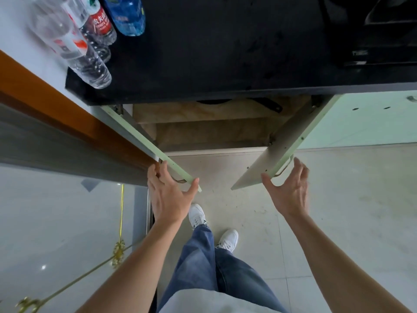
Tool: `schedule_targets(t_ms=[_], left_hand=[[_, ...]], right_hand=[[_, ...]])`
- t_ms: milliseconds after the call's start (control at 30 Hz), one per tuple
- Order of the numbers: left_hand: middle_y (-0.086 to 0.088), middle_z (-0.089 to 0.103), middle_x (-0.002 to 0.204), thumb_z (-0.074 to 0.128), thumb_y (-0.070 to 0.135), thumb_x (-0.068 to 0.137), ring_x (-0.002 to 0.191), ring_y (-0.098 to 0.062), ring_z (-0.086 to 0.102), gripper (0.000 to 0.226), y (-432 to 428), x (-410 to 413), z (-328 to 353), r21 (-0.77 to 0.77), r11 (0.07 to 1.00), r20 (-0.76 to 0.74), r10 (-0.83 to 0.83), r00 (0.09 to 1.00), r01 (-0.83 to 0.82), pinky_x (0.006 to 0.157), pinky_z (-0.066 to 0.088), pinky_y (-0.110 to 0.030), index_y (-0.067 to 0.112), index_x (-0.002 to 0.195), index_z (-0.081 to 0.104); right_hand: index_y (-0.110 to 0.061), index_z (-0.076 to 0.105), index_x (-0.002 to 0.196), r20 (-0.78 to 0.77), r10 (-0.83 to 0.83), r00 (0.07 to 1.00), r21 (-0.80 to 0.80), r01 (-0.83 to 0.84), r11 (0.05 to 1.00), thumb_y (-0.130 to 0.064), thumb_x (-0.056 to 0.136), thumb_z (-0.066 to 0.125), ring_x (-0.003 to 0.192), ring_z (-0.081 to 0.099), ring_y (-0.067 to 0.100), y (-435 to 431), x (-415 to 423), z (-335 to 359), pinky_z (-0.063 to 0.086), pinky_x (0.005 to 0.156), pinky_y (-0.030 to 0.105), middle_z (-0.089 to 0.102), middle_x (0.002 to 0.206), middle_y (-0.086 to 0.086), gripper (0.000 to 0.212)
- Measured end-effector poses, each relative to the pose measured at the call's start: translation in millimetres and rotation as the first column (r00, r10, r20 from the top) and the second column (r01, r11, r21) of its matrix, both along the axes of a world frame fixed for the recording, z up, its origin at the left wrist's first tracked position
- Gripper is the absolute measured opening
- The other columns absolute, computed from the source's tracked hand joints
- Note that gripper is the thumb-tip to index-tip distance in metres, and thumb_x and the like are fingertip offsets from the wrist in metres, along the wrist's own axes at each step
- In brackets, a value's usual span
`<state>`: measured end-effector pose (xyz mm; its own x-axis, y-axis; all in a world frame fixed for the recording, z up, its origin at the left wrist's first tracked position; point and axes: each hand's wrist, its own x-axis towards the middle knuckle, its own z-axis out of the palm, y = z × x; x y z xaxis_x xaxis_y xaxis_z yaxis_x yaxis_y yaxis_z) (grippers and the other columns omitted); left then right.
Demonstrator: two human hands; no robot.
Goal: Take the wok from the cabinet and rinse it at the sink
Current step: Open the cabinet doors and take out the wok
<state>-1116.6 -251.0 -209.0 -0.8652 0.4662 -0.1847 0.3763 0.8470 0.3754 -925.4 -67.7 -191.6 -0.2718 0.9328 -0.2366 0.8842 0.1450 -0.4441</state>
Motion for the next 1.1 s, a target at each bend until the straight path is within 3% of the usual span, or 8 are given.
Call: schedule_targets(t_ms=[167, 267, 333, 400, 500, 600, 800, 1100], left_hand=[[-0.019, 0.012, 0.163, 0.057, 0.053, 0.085, 0.151, -0.034, 0.016, 0.091, 8, -18, 8, -0.180, 0.877, -0.156, -0.472, 0.867, 0.445, 0.121, 0.016, -0.052, 0.025, 0.156, 0.008], [-0.015, -0.005, 0.166, 0.064, 0.019, 0.084, 0.153, -0.028, -0.001, 0.100, 30, -20, 0, -0.253, 0.690, -0.066, -0.712, 0.699, 0.678, 0.124, 0.002, -0.043, 0.020, 0.156, -0.006], [-0.014, -0.016, 0.164, 0.057, 0.002, 0.082, 0.153, -0.027, -0.008, 0.101, 46, -18, -5, -0.307, 0.596, 0.025, -0.775, 0.632, 0.742, 0.125, 0.003, -0.040, 0.015, 0.156, -0.011], [-0.014, -0.021, 0.163, 0.049, 0.004, 0.087, 0.152, -0.028, -0.011, 0.094, 55, -16, -11, -0.383, 0.537, 0.072, -0.794, 0.604, 0.752, 0.125, 0.008, -0.044, 0.013, 0.154, -0.015], [-0.013, -0.025, 0.161, 0.042, 0.033, 0.097, 0.152, -0.029, -0.013, 0.086, 53, -13, -17, -0.472, 0.515, 0.099, -0.775, 0.624, 0.715, 0.124, 0.007, -0.050, 0.019, 0.153, -0.021], [-0.012, -0.022, 0.159, 0.032, 0.049, 0.099, 0.153, -0.030, -0.008, 0.078, 32, -11, -17, -0.527, 0.519, 0.095, -0.751, 0.653, 0.673, 0.124, 0.006, -0.051, 0.022, 0.153, -0.018], [-0.010, 0.002, 0.166, 0.032, 0.056, 0.095, 0.153, -0.031, 0.007, 0.075, -30, -15, -17, -0.635, 0.554, 0.099, -0.632, 0.768, 0.538, 0.121, 0.008, -0.053, 0.029, 0.157, 0.000], [-0.004, 0.007, 0.167, 0.029, 0.054, 0.095, 0.153, -0.026, 0.006, 0.070, -85, -37, -18, -0.779, 0.505, 0.121, -0.461, 0.879, 0.372, 0.119, -0.002, -0.051, 0.032, 0.157, 0.004]], right_hand=[[-0.007, 0.032, 0.150, 0.238, 0.364, 0.901, 0.209, -0.413, 0.886, -0.026, 0.068, 0.087, 0.140, 0.037, 0.046, 18, 0, -4, 0.037, 0.114, 0.060, 0.033, 0.154, 0.025, 0.102], [-0.006, 0.033, 0.153, 0.450, 0.579, 0.680, 0.109, -0.685, 0.720, -0.016, 0.062, 0.094, 0.149, 0.029, 0.042, 24, -15, -6, 0.021, 0.117, 0.052, 0.033, 0.159, 0.023, 0.110], [-0.012, 0.023, 0.158, 0.516, 0.640, 0.569, -0.024, -0.737, 0.675, -0.019, 0.071, 0.090, 0.154, 0.017, 0.037, 27, -27, -9, 0.023, 0.118, 0.046, 0.020, 0.165, 0.019, 0.110], [-0.016, 0.017, 0.159, 0.546, 0.668, 0.506, -0.101, -0.751, 0.652, -0.021, 0.077, 0.086, 0.155, 0.012, 0.036, 31, -36, -15, 0.029, 0.119, 0.046, 0.014, 0.166, 0.016, 0.107], [-0.018, 0.016, 0.158, 0.620, 0.673, 0.404, -0.136, -0.789, 0.599, -0.034, 0.079, 0.081, 0.153, 0.014, 0.036, 32, -37, -27, 0.026, 0.119, 0.053, 0.017, 0.164, 0.016, 0.104], [-0.020, 0.017, 0.159, 0.624, 0.661, 0.416, -0.117, -0.787, 0.606, -0.040, 0.086, 0.069, 0.152, 0.017, 0.036, 31, -23, -35, 0.022, 0.120, 0.056, 0.021, 0.165, 0.015, 0.092], [-0.022, 0.012, 0.160, 0.672, 0.632, 0.386, -0.174, -0.748, 0.641, -0.044, 0.092, 0.056, 0.153, 0.015, 0.036, 33, 27, -37, 0.013, 0.119, 0.060, 0.018, 0.166, 0.013, 0.084], [-0.024, 0.005, 0.161, 0.714, 0.590, 0.378, -0.281, -0.617, 0.735, -0.042, 0.098, 0.041, 0.156, 0.006, 0.032, 40, 74, -49, 0.004, 0.121, 0.060, 0.008, 0.169, 0.009, 0.074]])
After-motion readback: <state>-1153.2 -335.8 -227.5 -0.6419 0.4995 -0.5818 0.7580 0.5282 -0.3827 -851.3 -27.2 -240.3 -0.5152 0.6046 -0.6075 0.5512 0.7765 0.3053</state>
